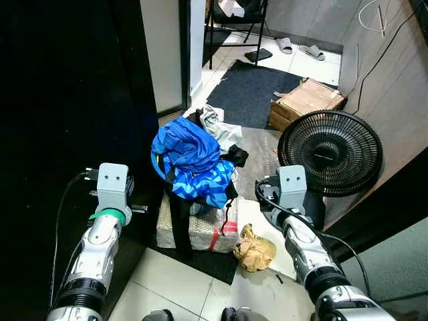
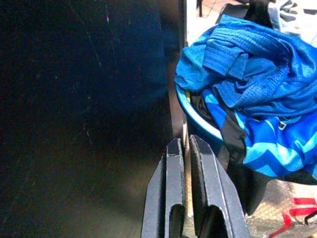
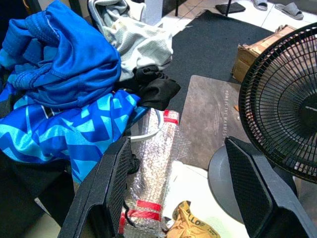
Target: Clothes washing
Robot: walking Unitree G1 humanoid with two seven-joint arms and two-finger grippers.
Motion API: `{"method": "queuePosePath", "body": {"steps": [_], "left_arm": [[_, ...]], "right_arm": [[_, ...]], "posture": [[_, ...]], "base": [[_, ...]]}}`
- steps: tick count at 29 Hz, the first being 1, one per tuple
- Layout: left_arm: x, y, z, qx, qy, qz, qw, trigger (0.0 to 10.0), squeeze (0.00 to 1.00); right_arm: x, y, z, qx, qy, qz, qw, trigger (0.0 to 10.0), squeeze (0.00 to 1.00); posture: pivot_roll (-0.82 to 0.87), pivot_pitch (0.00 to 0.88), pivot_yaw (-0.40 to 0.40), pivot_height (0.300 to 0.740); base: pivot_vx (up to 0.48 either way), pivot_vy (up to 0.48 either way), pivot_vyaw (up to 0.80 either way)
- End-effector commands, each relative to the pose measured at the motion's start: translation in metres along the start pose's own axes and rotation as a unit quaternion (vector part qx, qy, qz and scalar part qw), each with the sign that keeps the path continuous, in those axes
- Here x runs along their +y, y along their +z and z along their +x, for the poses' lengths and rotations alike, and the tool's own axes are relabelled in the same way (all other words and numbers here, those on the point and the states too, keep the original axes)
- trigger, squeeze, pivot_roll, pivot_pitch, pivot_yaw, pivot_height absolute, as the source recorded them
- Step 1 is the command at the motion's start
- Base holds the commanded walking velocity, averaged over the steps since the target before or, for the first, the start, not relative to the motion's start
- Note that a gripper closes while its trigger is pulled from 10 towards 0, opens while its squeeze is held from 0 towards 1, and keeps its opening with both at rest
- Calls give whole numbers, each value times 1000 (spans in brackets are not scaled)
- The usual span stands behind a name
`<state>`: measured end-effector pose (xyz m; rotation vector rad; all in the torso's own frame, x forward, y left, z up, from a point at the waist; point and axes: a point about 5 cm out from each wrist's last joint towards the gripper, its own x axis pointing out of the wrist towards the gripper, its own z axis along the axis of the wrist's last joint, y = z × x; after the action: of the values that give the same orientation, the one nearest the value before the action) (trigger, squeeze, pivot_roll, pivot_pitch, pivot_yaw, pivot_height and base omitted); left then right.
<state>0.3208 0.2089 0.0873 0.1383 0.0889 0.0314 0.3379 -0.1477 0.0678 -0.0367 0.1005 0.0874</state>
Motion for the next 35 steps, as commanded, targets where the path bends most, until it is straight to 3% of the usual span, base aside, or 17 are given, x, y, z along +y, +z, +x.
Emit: {"method": "queuePosePath", "body": {"steps": [1,10,19,35], "left_arm": [[0,-6,-3,11,-1,-2,1000,10000,0],[-3,-3,3,11,-9,-6,1000,10000,0],[2,-6,5,23,-18,6,1000,10000,0],[3,-4,9,20,-21,10,1000,10000,0]], "right_arm": [[-3,-1,0,4,-3,0,1000,10000,0],[-14,-7,-8,4,-19,-6,1000,10000,0],[-13,-9,-11,-3,-28,-4,1000,10000,0],[-15,-10,-13,-3,-34,-4,999,10000,0]], "posture": [[38,67,-2,740],[-48,65,26,740],[-95,31,79,740],[-93,14,78,740]], "base": [[0,0,0],[0,0,0],[0,0,0],[0,0,0]]}}
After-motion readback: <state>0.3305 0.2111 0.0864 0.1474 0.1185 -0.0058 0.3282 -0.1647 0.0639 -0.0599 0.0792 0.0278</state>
